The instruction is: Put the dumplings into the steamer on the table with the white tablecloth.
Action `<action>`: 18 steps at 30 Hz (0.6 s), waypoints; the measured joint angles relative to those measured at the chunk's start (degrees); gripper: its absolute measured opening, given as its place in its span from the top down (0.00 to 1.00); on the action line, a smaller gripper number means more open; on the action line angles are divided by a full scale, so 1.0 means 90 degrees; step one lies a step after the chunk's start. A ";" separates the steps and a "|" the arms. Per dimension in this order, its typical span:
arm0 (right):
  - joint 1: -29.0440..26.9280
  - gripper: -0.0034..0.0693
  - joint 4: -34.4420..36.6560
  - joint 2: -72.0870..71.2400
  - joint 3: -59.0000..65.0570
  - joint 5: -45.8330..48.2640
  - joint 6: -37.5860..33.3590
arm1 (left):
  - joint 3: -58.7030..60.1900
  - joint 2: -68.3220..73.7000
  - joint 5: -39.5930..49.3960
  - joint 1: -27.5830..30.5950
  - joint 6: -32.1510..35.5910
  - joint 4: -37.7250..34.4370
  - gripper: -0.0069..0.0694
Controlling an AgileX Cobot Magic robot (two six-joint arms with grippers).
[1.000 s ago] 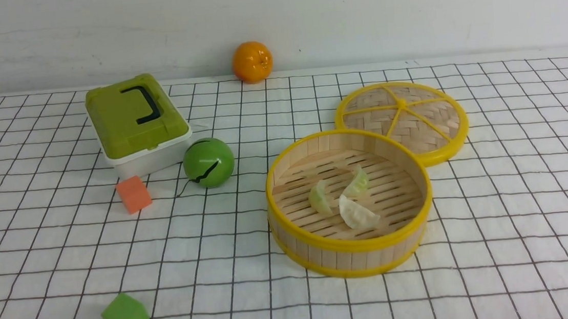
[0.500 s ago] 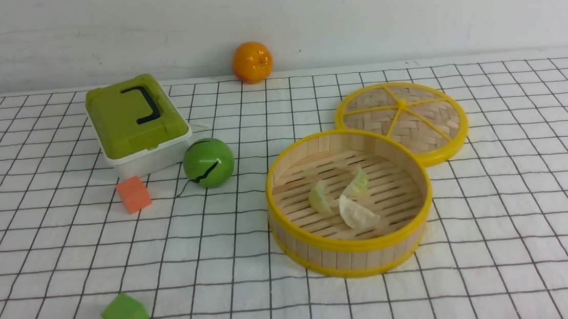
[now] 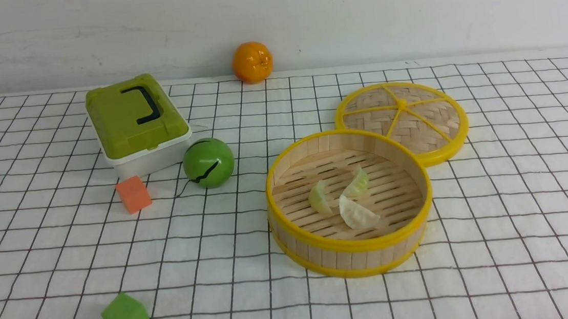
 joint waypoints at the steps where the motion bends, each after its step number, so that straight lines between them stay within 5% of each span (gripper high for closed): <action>1: 0.0000 0.95 0.0000 0.0000 0.0000 0.0000 0.0000 | 0.0204 0.0000 -0.0435 0.0426 0.0165 -0.0175 0.93; 7: 0.0000 0.94 0.0000 0.0000 0.0000 0.0000 0.0000 | 0.1603 -0.0526 -0.2238 0.1853 0.0894 -0.0932 0.93; 18: 0.0000 0.94 0.0009 0.0000 0.0000 0.0000 0.0000 | 0.2302 -0.0954 -0.1933 0.2765 0.0798 -0.0971 0.93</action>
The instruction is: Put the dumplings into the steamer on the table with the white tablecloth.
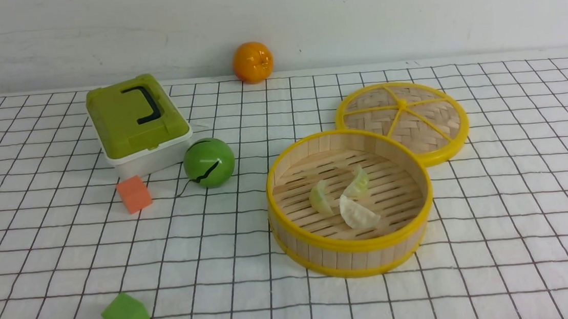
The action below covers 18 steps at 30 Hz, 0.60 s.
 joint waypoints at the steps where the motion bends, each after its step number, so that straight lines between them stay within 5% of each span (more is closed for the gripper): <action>1: 0.0000 0.94 0.0000 0.0000 0.0000 0.0000 0.0000 | 0.0000 0.0000 0.0088 0.0037 0.0000 0.0000 0.93; 9: 0.0000 0.92 -0.0006 0.0000 0.0000 0.0000 0.0000 | 0.0000 0.0000 0.1103 0.0136 0.0054 0.0000 0.93; 18: 0.0000 0.91 -0.0006 0.0000 0.0000 0.0000 0.0000 | 0.0000 0.0000 0.1155 0.0136 0.0223 -0.0051 0.93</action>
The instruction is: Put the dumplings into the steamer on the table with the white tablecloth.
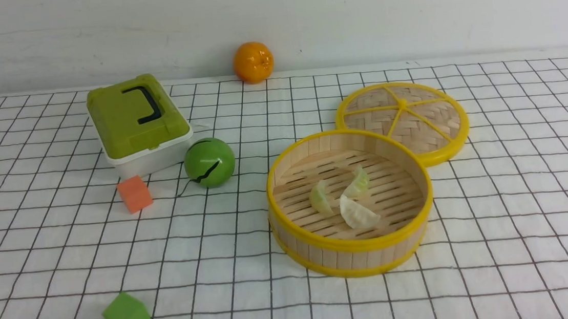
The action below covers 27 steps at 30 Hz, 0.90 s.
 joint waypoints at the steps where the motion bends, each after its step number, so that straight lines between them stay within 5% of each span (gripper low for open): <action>1: 0.0000 0.91 0.0000 0.0000 0.0000 0.0000 0.0000 | 0.0000 0.0000 0.0000 0.0000 0.0000 0.0000 0.93; 27: 0.0000 0.87 0.0000 0.0000 0.0000 0.0000 0.0000 | 0.0000 0.0000 0.0000 0.0000 0.0026 -0.0001 0.93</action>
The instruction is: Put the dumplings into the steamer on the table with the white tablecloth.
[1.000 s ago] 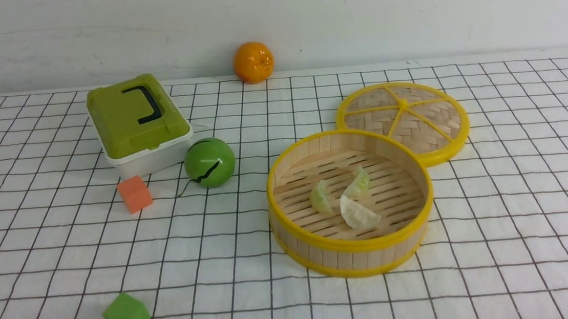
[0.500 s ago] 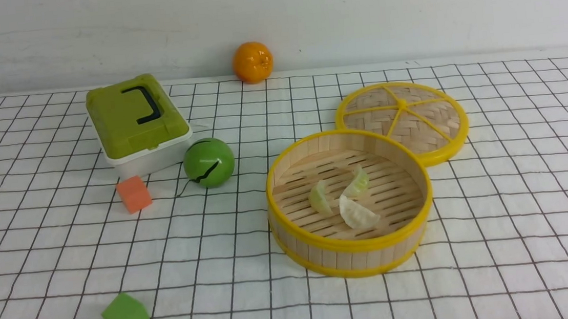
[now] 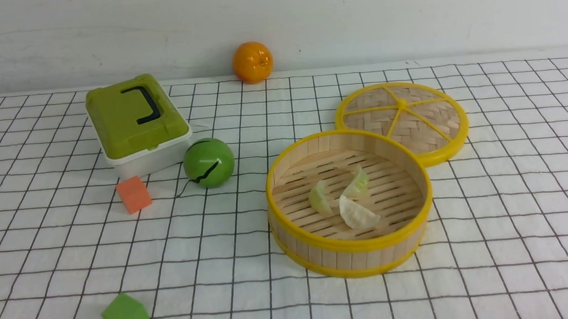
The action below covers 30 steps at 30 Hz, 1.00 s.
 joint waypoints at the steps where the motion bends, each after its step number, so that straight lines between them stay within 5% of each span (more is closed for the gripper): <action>1: 0.0000 0.87 0.0000 0.0000 0.0000 0.0000 0.0000 | 0.0000 0.0000 0.0000 0.0000 0.0000 0.0000 0.93; 30: 0.0000 0.84 0.0000 0.0000 0.0000 0.0000 0.0001 | 0.0000 0.0000 0.0000 0.0000 0.0000 0.0000 0.91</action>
